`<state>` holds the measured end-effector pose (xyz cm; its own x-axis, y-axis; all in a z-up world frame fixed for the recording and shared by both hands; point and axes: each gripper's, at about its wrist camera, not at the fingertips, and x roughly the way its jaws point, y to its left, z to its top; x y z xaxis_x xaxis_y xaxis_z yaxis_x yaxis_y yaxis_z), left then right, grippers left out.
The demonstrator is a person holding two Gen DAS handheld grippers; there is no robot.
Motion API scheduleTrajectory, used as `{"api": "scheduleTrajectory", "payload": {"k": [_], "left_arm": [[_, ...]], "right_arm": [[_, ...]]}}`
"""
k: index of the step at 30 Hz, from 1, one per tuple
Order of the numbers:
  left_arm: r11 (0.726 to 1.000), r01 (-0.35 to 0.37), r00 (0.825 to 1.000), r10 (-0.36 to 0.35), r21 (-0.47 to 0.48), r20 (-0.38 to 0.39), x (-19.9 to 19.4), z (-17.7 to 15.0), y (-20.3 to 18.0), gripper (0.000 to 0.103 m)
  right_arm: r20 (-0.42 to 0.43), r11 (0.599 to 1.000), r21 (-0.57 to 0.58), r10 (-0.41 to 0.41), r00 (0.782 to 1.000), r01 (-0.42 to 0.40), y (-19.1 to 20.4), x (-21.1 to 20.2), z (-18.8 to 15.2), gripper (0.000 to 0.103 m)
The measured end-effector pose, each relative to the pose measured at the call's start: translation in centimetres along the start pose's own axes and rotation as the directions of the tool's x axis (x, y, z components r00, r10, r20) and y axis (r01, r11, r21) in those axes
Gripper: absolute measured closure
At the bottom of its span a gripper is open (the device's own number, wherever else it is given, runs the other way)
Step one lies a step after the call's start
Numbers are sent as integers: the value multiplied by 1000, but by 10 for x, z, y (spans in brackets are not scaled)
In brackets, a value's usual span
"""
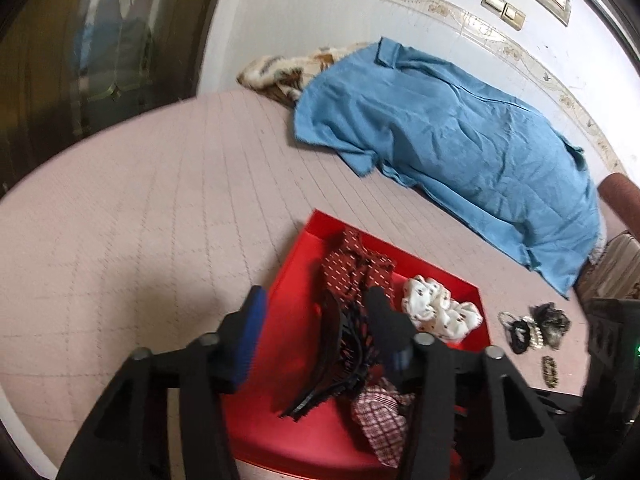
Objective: Organize jewelry
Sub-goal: 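Open both tools to release the clip and scrunchie in the tray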
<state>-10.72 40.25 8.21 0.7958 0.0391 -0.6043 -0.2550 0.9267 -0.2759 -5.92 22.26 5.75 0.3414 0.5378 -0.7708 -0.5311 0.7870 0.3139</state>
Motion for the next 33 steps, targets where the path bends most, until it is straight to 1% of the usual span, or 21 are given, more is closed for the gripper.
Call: {"api": "scheduleTrajectory", "payload": {"k": [3, 10, 12, 20, 28, 33], "left_arm": [[999, -43, 999, 43, 17, 12, -2, -1, -1, 41], [992, -115, 993, 113, 57, 26, -3, -3, -5, 40], [988, -137, 990, 136, 72, 27, -3, -5, -7, 40], [969, -208, 978, 205, 134, 39, -4, -13, -18, 39], [952, -231, 973, 229, 202, 31, -8, -22, -34, 39], [933, -239, 970, 239, 268, 31, -21, -28, -59, 38]], "right_arm": [[11, 1000, -8, -7, 1000, 7, 1, -4, 0, 59], [51, 1000, -12, -26, 998, 27, -2, -23, -3, 58], [58, 999, -9, -33, 998, 34, -5, -27, -5, 56], [82, 998, 35, -47, 996, 44, -18, -46, -14, 55], [113, 996, 50, -73, 991, 67, -31, -72, -28, 53], [135, 992, 84, -101, 986, 91, -47, -93, -37, 52]]}}
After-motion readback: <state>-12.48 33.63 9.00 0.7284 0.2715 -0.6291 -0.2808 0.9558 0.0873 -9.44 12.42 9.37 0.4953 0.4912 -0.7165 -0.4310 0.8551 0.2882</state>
